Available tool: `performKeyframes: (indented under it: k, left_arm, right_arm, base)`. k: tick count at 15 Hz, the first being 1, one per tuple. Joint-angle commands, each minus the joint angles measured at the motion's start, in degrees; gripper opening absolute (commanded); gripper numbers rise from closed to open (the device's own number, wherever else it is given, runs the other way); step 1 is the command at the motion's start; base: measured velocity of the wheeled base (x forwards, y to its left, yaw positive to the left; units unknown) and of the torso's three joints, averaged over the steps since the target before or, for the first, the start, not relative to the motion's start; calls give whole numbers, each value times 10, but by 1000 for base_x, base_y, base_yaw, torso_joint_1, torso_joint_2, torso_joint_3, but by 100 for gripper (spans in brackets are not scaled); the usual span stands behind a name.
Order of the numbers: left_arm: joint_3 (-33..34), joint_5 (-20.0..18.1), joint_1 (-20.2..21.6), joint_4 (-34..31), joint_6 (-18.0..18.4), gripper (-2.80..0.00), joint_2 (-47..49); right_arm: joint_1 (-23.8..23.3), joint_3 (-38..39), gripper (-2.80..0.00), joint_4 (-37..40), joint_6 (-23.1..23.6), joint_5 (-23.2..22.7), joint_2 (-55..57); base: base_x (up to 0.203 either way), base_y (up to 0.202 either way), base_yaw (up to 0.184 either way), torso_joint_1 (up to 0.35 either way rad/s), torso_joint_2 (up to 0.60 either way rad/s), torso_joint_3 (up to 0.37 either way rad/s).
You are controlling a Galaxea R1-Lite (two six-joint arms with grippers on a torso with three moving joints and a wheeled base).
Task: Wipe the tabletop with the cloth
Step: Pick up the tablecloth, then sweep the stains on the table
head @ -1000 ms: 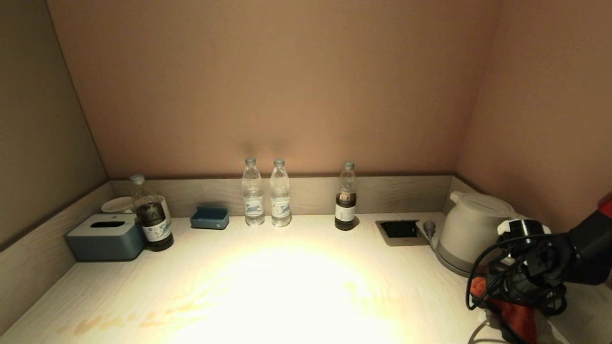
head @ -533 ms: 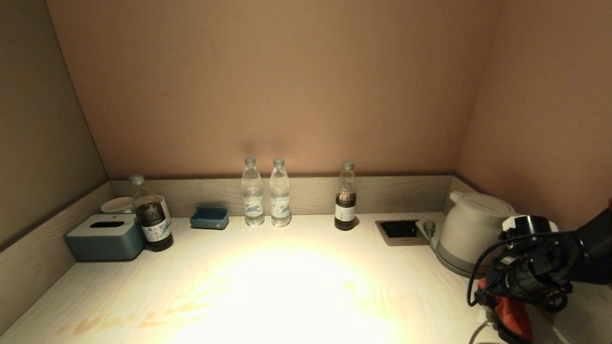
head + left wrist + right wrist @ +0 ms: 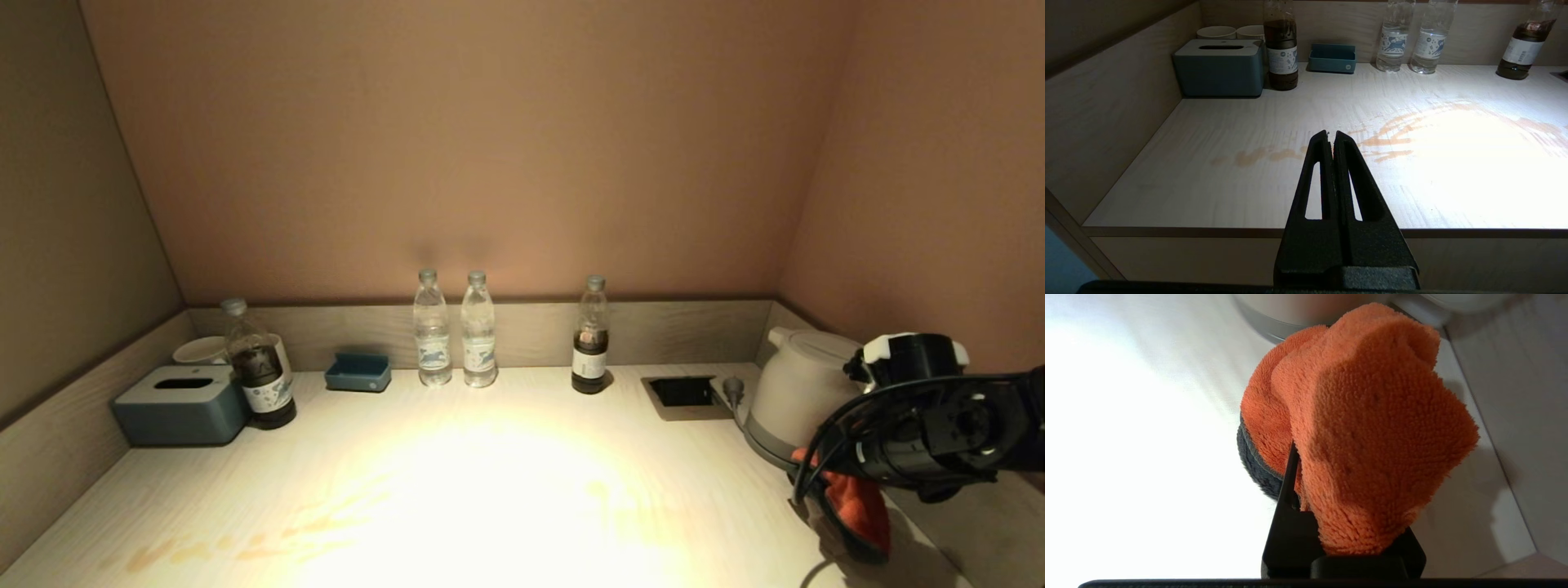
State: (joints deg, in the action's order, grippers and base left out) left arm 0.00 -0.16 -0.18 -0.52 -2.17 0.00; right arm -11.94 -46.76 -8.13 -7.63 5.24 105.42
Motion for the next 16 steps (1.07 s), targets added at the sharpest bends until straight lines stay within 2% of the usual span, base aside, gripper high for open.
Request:
performKeyframes:
  k: [1, 5, 16]
  left_arm:
    - [0, 0, 0, 0, 0, -280, 0]
    - [0, 0, 0, 0, 0, -280, 0]
    - [0, 0, 0, 0, 0, -280, 0]
  right_arm:
    - [35, 7, -280, -1, 1, -24, -56]
    - [71, 8, -280, 0, -1, -29, -78]
    - [71, 10, -280, 1, -5, -67, -5]
  base:
    - [0, 0, 0, 0, 0, 0]
    - [0, 0, 0, 0, 0, 0]
    - [0, 0, 0, 0, 0, 0]
